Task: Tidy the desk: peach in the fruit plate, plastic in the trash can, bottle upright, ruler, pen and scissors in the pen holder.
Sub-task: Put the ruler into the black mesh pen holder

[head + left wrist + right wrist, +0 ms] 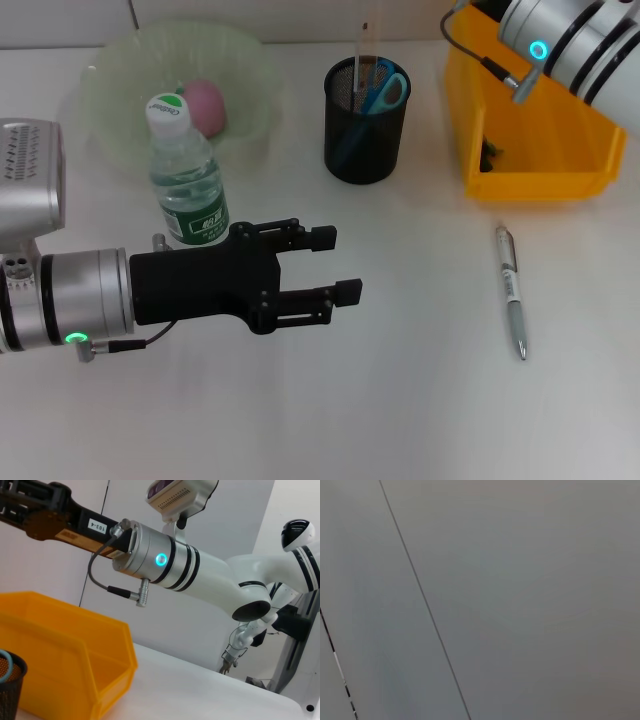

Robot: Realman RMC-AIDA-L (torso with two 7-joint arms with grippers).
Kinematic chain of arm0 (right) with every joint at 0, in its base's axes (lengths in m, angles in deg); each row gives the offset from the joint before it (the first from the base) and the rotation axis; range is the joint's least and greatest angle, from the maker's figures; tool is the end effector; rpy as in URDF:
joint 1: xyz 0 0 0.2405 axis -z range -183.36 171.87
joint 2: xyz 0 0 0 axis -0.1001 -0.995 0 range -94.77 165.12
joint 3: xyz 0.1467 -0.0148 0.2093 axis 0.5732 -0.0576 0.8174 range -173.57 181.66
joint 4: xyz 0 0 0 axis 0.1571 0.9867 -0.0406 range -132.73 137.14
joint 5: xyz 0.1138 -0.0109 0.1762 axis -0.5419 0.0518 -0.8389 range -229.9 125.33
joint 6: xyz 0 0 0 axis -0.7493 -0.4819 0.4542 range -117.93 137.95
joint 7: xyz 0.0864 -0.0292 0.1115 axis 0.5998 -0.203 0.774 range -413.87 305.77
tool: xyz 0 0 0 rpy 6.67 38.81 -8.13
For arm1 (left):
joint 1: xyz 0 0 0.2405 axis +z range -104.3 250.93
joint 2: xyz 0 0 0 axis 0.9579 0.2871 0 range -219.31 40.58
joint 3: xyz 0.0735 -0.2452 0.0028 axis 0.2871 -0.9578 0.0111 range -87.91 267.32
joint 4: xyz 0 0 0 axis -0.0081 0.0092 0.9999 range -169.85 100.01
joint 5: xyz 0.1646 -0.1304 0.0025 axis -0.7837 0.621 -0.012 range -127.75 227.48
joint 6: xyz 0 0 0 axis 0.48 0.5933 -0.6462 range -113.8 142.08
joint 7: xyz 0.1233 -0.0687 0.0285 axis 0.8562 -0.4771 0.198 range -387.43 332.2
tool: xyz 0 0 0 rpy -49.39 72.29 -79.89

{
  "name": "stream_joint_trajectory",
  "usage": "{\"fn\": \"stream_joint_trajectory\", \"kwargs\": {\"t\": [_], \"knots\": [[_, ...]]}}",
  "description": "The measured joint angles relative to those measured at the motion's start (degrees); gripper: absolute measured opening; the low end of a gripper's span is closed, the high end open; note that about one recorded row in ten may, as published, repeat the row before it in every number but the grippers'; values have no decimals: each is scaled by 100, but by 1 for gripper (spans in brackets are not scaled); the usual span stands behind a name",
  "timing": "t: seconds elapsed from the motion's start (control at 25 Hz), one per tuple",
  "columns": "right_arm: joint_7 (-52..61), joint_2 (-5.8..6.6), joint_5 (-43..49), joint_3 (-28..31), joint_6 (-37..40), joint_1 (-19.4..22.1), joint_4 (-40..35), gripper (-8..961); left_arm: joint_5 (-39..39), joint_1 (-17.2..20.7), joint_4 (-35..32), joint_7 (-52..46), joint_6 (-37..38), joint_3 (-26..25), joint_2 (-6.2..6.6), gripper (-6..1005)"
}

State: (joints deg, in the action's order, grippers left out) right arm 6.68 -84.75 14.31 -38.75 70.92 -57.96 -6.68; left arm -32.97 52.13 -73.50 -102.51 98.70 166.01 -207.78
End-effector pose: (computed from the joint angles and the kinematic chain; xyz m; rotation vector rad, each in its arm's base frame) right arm 0.1589 0.4459 -0.0304 -2.1049 0.7349 1.1740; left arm -0.2329 0.2863 -0.0488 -2.8477 -0.5345 -0.9268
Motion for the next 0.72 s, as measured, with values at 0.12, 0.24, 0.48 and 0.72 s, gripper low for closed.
{"fn": "stream_joint_trajectory", "kwargs": {"t": [0.12,0.24,0.48,0.72], "knots": [[0,0,-1,-53,-137,-25,30,381,10,10,33,2,14,16,-6,723],[-5,-1,-6,-41,-268,-58,97,382,20,-2,44,22,48,20,-6,723],[41,0,-5,-104,-352,-140,136,382,9,-41,44,68,77,20,-7,723],[56,4,4,-209,-427,-168,153,535,5,-14,45,121,82,16,-6,723]]}}
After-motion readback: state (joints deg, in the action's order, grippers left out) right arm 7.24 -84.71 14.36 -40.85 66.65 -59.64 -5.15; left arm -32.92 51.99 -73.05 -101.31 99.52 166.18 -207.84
